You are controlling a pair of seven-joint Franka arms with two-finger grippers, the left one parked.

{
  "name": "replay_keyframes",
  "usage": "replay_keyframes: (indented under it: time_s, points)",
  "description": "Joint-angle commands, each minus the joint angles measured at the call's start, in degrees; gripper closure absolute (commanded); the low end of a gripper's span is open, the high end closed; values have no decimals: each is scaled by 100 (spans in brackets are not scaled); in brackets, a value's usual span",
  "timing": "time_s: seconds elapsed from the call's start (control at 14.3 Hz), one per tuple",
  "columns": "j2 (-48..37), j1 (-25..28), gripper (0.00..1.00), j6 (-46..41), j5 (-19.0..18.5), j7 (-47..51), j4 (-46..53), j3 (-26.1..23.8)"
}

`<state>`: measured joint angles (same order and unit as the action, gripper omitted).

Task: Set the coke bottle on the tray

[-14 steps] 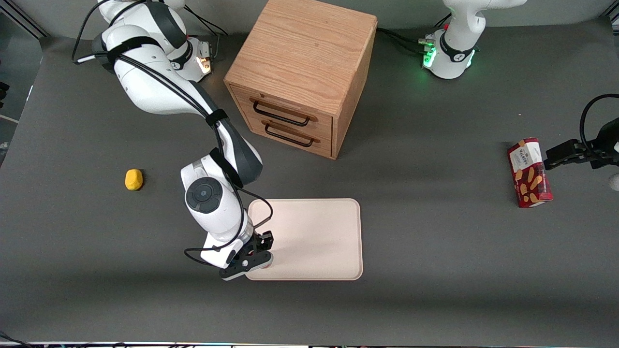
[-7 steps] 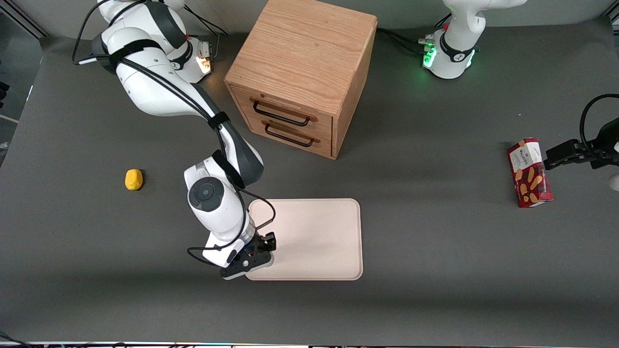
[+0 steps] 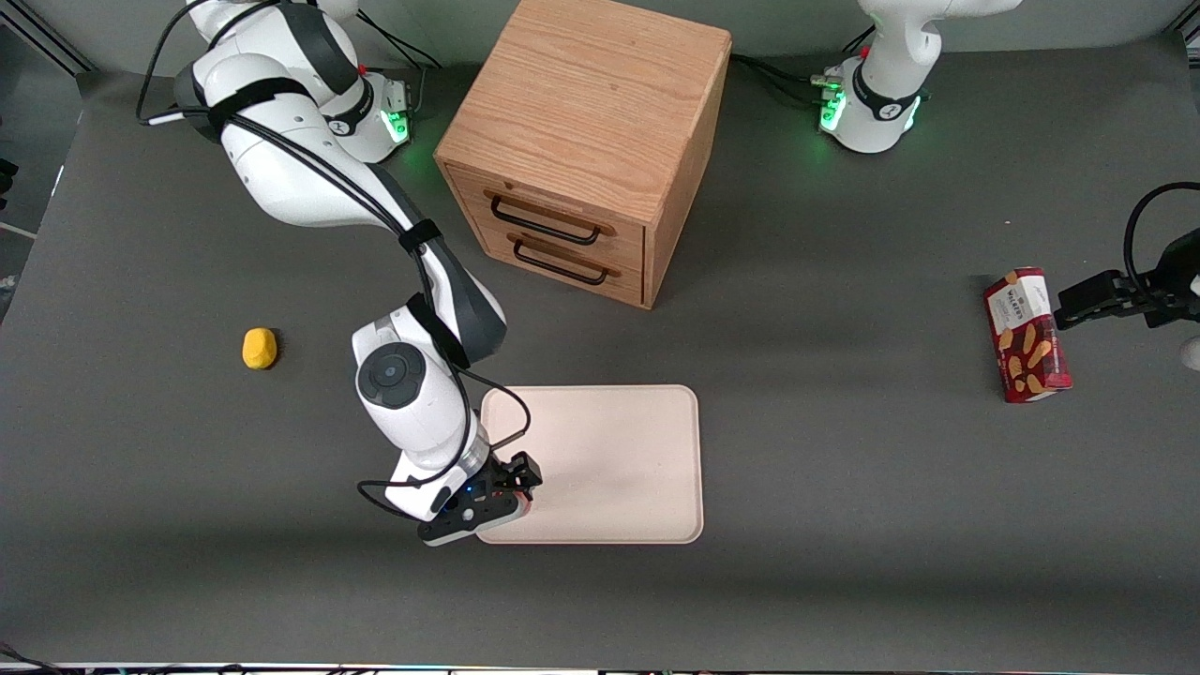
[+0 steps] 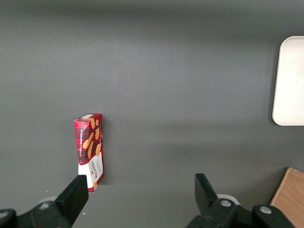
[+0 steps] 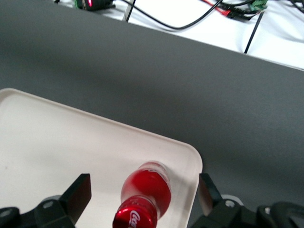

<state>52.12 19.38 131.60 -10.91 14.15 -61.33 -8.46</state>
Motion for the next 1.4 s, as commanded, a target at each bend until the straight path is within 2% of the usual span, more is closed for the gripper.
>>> replay_keyframes:
  time_s: [0.0, 0.21, 0.35, 0.49, 0.7, 1.05, 1.33]
  points:
    - [-411, -128, 0, -212, 158, 193, -159, -24]
    - [-1122, -338, 0, -1527, 273, 141, -203, 2]
    - [-1754, -593, 0, -2408, 702, 105, -483, 28]
    - [-2675, -708, 0, -2657, 1019, 96, -1411, 361]
    - [-4222, -690, 0, -2517, 1477, 70, -3168, 1029]
    - [-6386, -690, 0, -2560, 1416, -428, -5324, 1548]
    - [-6565, -699, 0, -3315, 1372, -1124, -5100, 1979]
